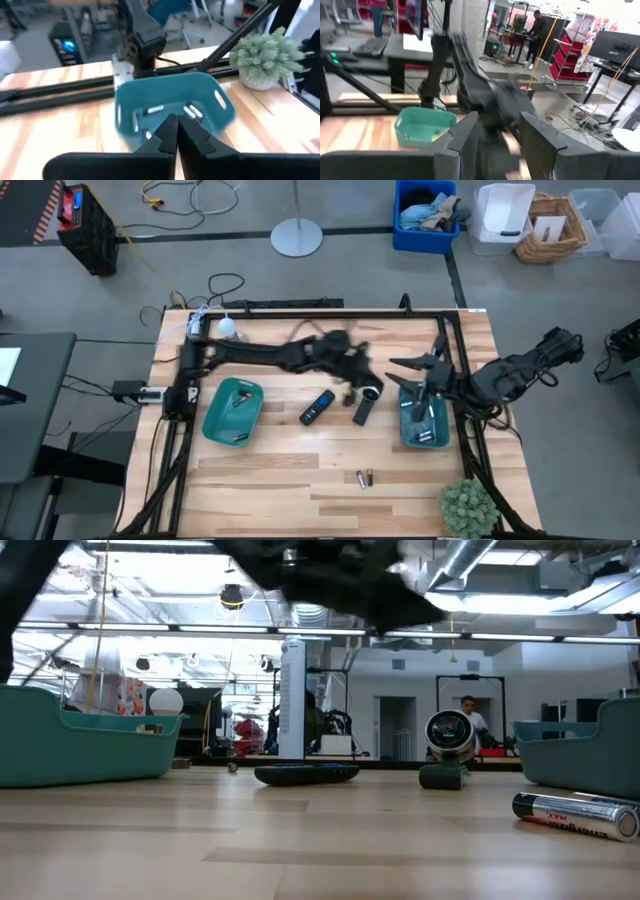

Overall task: Sort batteries
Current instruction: Put the brown battery into the green bin

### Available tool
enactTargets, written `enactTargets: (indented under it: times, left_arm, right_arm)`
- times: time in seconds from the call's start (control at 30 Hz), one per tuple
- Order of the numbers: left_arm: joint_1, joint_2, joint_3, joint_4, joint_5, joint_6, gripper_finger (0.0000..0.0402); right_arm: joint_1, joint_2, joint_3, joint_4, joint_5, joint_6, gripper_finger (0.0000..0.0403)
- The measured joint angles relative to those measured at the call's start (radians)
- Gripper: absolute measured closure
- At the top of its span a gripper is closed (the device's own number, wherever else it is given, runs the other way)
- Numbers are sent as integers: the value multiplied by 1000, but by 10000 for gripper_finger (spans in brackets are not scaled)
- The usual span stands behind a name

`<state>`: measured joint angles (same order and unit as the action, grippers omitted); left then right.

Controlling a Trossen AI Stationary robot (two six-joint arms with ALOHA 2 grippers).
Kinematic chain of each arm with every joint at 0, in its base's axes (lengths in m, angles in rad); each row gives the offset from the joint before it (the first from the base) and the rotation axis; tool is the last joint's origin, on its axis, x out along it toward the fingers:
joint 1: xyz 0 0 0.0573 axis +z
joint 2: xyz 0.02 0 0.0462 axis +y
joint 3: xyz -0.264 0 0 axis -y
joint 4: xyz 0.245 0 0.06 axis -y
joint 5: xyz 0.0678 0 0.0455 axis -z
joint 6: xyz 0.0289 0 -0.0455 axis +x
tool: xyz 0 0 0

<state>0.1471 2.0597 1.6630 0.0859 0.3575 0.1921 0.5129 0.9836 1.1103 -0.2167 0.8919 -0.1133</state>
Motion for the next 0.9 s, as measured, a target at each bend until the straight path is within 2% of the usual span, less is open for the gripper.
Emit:
enactTargets:
  times: [0.07, 0.2, 0.27, 0.37, 0.5, 0.6, 0.77, 0.9]
  left_arm:
    - [6, -127, -216, 148, -34, -32, 397]
    - [3, -380, -596, 394, -169, -67, 397]
    - [-3, -506, -744, 443, -229, -91, 397]
    - [-9, -682, -905, 447, -310, -126, 397]
    - [-14, -897, -1068, 442, -388, -163, 398]
    - [-14, -1050, -1162, 413, -427, -205, 398]
    - [-11, -1258, -1274, 338, -482, -254, 398]
    - [-12, -1356, -1317, 260, -486, -282, 398]
  right_arm:
    - [-18, 19, 0, -11, 0, 1, 243]
    - [-96, 83, -3, -24, -19, 7, 243]
    - [-164, 128, -3, -26, -102, 25, 243]
    - [-292, 207, -3, -17, -308, 60, 243]
    - [-452, 329, -3, 39, -526, 85, 243]
    - [-550, 431, 19, 49, -644, 89, 243]
    - [-660, 625, 133, -62, -767, 73, 243]
    - [-697, 780, 241, -185, -793, 33, 243]
